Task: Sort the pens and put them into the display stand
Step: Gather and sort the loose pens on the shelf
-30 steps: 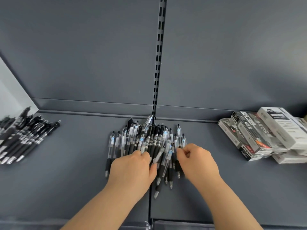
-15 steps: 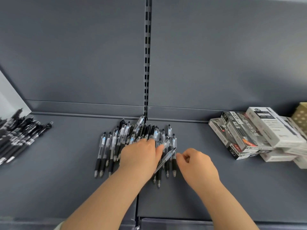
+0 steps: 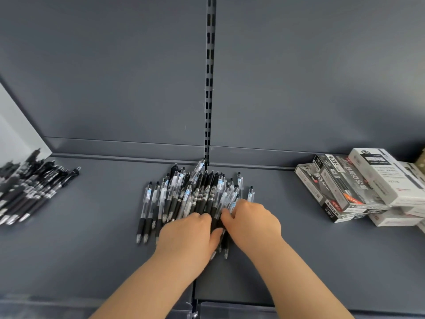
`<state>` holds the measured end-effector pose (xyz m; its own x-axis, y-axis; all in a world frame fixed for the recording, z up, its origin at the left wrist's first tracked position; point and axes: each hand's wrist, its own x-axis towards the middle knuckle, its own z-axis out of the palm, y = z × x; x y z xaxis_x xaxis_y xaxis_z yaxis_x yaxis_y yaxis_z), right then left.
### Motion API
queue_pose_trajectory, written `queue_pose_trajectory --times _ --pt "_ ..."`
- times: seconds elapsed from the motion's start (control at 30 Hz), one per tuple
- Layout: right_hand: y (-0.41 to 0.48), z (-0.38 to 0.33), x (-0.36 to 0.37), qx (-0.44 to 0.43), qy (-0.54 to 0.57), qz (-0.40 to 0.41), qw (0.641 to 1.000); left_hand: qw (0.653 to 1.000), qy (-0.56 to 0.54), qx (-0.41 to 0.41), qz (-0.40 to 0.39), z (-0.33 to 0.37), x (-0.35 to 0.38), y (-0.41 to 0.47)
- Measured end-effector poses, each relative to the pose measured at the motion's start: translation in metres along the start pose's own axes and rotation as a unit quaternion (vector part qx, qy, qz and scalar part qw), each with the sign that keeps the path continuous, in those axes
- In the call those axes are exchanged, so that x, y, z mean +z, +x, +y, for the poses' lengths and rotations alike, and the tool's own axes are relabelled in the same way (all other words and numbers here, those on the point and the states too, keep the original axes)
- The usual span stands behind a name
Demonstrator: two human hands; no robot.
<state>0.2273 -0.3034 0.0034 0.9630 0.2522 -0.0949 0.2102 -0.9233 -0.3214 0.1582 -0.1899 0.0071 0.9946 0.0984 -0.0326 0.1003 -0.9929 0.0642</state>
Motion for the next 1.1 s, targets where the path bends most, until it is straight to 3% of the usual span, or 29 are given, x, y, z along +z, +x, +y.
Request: queue_pose_trajectory --times 0.23,0.37,0.53,0.9,1.1 --pt "0.013 0.015 -0.011 0.034 -0.006 0.05 0.998 0.999 -0.019 0.033 0.035 0.018 -0.001 0.003" --pt "0.002 -0.002 -0.018 -0.019 0.02 0.081 0.996 0.997 -0.004 -0.024 0.071 -0.005 -0.006 0.006" --pt "-0.016 -0.033 0.0 -0.112 -0.003 0.016 0.994 0.997 0.019 -0.07 0.036 -0.021 -0.007 0.014" --pt "-0.023 -0.031 -0.013 -0.092 -0.123 -0.044 0.987 0.994 0.063 -0.08 -0.031 0.002 -0.008 0.043" --pt "-0.012 -0.037 -0.005 -0.081 -0.144 -0.008 0.986 0.992 0.009 -0.103 0.066 -0.021 -0.016 0.032"
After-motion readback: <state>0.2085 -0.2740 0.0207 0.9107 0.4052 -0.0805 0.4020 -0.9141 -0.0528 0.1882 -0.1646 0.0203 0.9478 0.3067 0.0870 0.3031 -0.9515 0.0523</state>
